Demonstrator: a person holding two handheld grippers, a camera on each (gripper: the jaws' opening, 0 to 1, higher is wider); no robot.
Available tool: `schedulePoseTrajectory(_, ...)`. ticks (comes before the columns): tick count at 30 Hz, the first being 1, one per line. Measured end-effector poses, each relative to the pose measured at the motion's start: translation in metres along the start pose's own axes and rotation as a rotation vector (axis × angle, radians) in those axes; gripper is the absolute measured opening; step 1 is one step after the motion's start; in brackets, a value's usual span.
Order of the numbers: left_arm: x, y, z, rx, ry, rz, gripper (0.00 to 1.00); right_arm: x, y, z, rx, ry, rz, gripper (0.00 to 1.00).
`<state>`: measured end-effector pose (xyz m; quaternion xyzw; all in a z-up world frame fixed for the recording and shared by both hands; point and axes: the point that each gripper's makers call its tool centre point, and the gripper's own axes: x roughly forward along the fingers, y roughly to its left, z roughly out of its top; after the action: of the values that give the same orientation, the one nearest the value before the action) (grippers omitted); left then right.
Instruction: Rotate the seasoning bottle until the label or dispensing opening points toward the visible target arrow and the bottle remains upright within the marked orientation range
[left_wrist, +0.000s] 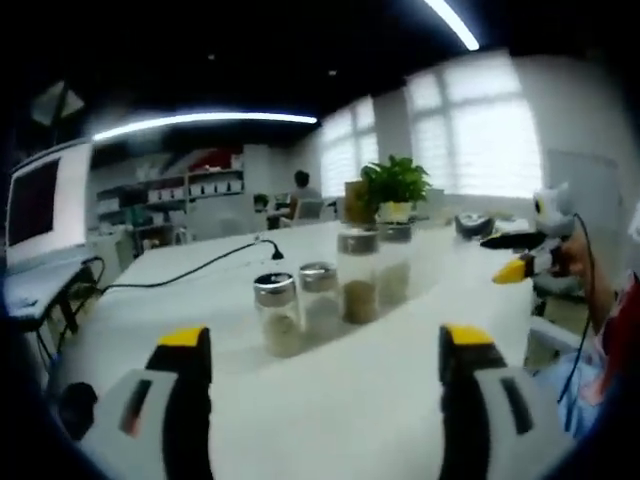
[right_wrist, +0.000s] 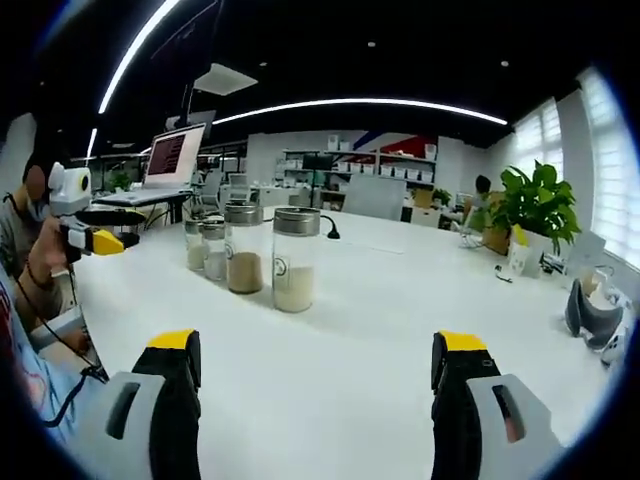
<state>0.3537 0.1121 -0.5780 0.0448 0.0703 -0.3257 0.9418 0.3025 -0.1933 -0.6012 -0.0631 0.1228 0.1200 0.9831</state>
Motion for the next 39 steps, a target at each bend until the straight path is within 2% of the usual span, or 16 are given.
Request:
schedulePoseTrajectory(3, -0.007, 0.002, 0.009, -0.030, -0.011, 0.011, 1.00, -0.007, -0.005, 0.011, -0.009, -0.033, -0.021, 0.99)
schedulePoseTrajectory(4, -0.010, 0.003, 0.012, -0.036, -0.011, 0.013, 1.00, -0.010, -0.005, 0.021, -0.007, -0.082, -0.014, 0.99)
schedulePoseTrajectory(7, -0.019, 0.000, 0.028, -0.004, -0.047, 0.027, 1.00, -0.025, -0.011, 0.037, 0.033, -0.132, -0.013, 0.99)
schedulePoseTrajectory(11, -0.030, 0.003, 0.043, -0.026, -0.078, 0.057, 1.00, -0.046, -0.031, 0.055, 0.007, -0.199, -0.099, 0.99)
schedulePoseTrajectory(13, -0.034, 0.007, 0.045, -0.013, -0.088, 0.095, 1.00, -0.054, -0.034, 0.059, 0.008, -0.211, -0.115, 0.99)
schedulePoseTrajectory(16, -0.039, 0.016, 0.046, 0.021, -0.072, 0.159, 1.00, -0.061, -0.038, 0.064, 0.007, -0.217, -0.132, 0.99)
schedulePoseTrajectory(18, -0.044, 0.017, 0.051, 0.022, -0.084, 0.172, 1.00, -0.068, -0.043, 0.068, 0.013, -0.228, -0.157, 0.99)
schedulePoseTrajectory(20, -0.049, 0.014, 0.060, -0.041, -0.136, 0.161, 1.00, -0.073, -0.046, 0.072, 0.031, -0.258, -0.167, 0.98)
schedulePoseTrajectory(21, -0.053, 0.015, 0.064, -0.048, -0.151, 0.166, 1.00, -0.073, -0.046, 0.071, 0.031, -0.256, -0.166, 0.98)
schedulePoseTrajectory(24, -0.067, 0.025, 0.076, -0.007, -0.180, 0.241, 1.00, -0.076, -0.051, 0.075, 0.017, -0.267, -0.187, 0.99)
schedulePoseTrajectory(26, -0.076, 0.025, 0.080, -0.008, -0.184, 0.246, 1.00, -0.078, -0.053, 0.077, 0.012, -0.262, -0.203, 0.99)
schedulePoseTrajectory(28, -0.087, 0.026, 0.084, -0.019, -0.183, 0.246, 1.00, -0.085, -0.060, 0.081, 0.015, -0.281, -0.239, 0.98)
schedulePoseTrajectory(29, -0.093, 0.027, 0.082, -0.022, -0.170, 0.249, 1.00, -0.090, -0.070, 0.080, 0.003, -0.290, -0.294, 0.98)
schedulePoseTrajectory(31, -0.102, 0.032, 0.082, -0.022, -0.161, 0.276, 1.00, -0.093, -0.083, 0.066, -0.018, -0.217, -0.347, 0.98)
schedulePoseTrajectory(32, -0.105, 0.034, 0.084, -0.017, -0.160, 0.284, 1.00, -0.094, -0.089, 0.062, -0.024, -0.203, -0.370, 0.98)
schedulePoseTrajectory(39, -0.121, 0.044, 0.096, -0.011, -0.193, 0.324, 1.00, -0.102, -0.107, 0.057, 0.023, -0.199, -0.390, 0.97)
